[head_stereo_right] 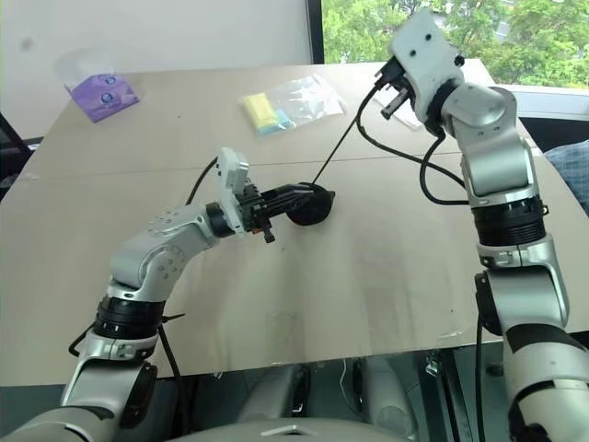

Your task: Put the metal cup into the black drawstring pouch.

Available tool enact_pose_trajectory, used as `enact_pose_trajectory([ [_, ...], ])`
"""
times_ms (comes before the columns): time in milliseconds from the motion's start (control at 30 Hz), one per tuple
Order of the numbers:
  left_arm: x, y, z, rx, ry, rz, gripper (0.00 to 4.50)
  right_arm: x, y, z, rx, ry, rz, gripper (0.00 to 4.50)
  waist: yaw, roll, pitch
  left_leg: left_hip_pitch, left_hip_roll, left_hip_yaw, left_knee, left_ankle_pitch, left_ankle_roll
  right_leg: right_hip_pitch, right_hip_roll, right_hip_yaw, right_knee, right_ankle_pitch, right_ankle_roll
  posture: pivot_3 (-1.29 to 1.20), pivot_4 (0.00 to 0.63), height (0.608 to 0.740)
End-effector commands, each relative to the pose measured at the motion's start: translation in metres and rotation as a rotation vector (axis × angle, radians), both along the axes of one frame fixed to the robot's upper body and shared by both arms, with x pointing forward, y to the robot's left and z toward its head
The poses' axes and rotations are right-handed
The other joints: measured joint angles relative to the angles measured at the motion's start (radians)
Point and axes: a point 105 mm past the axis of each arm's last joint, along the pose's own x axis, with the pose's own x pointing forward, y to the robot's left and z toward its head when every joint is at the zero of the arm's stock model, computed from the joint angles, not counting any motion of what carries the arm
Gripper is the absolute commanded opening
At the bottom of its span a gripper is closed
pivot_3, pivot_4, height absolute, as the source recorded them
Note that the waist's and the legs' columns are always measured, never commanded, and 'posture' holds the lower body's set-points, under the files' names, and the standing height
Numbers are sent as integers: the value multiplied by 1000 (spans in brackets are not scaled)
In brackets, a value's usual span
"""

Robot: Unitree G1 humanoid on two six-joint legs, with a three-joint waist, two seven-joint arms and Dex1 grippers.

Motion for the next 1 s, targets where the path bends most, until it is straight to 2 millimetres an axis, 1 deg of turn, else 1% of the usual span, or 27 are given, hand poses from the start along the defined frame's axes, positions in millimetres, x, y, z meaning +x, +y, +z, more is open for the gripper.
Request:
enact_pose_trajectory([
  [33,3,23,-42,107,114,86,128,-11,-59,42,109,-158,-175,0,-1,0,0,0,0,0,0,0,0,0,0,0,0,0,0,0,150,740],
  [100,10,24,-35,82,84,129,128,-15,-39,5,138,-24,-52,0,0,0,0,0,0,0,0,0,0,0,0,0,0,0,0,0,150,740],
  [133,11,22,-29,59,70,130,128,-20,-30,-13,115,34,6,0,1,0,0,0,0,0,0,0,0,0,0,0,0,0,0,0,150,740],
  [167,10,20,-22,24,62,120,628,-27,-22,-29,88,74,62,0,1,0,0,0,0,0,0,0,1,0,0,0,0,0,0,0,150,740],
  [200,9,18,-15,-8,56,109,941,-32,-20,-42,66,110,84,0,2,0,0,0,0,0,0,0,1,0,0,0,0,0,0,0,150,740],
  [233,8,18,-10,-31,51,108,1310,-38,-18,-55,54,146,108,614,4,0,0,-1,0,0,0,0,1,0,0,0,0,0,0,0,150,740],
  [267,8,18,-7,-42,49,110,1794,-42,-17,-62,51,169,120,964,5,0,0,-1,1,0,2,-1,2,0,0,-1,0,0,0,0,150,740],
  [300,9,23,0,-77,56,135,2212,-48,-21,-73,37,193,112,1356,5,0,0,-2,0,0,2,-1,2,0,0,-1,1,0,0,0,150,740],
  [333,9,30,7,-123,68,163,2735,-55,-25,-81,39,213,102,1901,6,0,0,-2,0,0,3,-1,2,0,0,-1,1,0,0,0,150,740],
  [367,7,37,15,-176,83,184,3121,-63,-28,-87,43,231,96,2281,8,0,0,-2,1,0,4,-1,2,1,0,-1,2,0,0,0,150,740],
  [400,3,44,20,-211,96,198,3634,-72,-30,-93,49,257,93,2888,6,0,0,-2,1,-1,5,-1,2,1,0,-1,2,0,0,0,150,740],
  [433,-1,50,22,-228,103,210,3634,-78,-31,-96,52,271,92,3219,6,0,0,-2,1,0,6,-1,2,1,1,-1,3,0,0,0,150,740],
  [467,-4,58,22,-237,107,237,3634,-86,-32,-101,52,282,93,3661,5,0,0,-2,1,0,6,-1,2,1,0,0,3,0,0,0,150,740],
  [533,-9,72,18,-230,114,294,3634,-101,-31,-111,77,321,121,4378,2,0,0,-1,2,0,6,-2,2,1,1,0,4,0,0,0,150,740],
  [600,-17,86,8,-166,82,355,3634,-118,-32,-121,100,338,137,4378,4,0,0,0,2,0,7,-1,2,1,1,0,5,0,0,0,150,740],
  [667,-25,97,2,-120,37,400,3634,-125,-41,-126,118,309,104,4378,10,0,0,1,2,0,7,-2,2,2,1,0,5,0,0,0,150,740],
  [700,-29,103,-2,-95,26,424,3634,-129,-46,-128,190,318,87,4452,13,0,0,2,2,0,8,-2,2,3,1,0,5,0,0,0,150,740],
  [733,-31,111,-7,-58,14,462,3634,-137,-46,-130,235,330,104,4452,18,0,-1,2,2,1,8,-2,2,3,1,0,5,0,0,0,150,740],
  [767,-33,121,-10,-24,-12,519,3634,-146,-48,-136,237,341,106,4452,23,1,-1,3,2,1,9,-2,2,4,1,0,5,0,0,0,150,740],
  [833,-41,132,-16,-13,-22,565,3634,-162,-50,-144,217,343,110,4452,33,1,-1,4,2,1,8,-2,3,6,1,0,5,0,0,0,150,740],
  [933,-54,140,-21,12,-45,611,3634,-171,-59,-152,262,359,48,4452,35,1,-1,6,3,0,8,-2,3,8,1,0,4,0,0,0,150,740],
  [1000,-65,150,-23,60,-77,658,3634,-175,-68,-155,260,344,3,4452,34,2,-1,13,3,0,8,-4,6,17,1,-1,0,0,0,0,150,740],
])
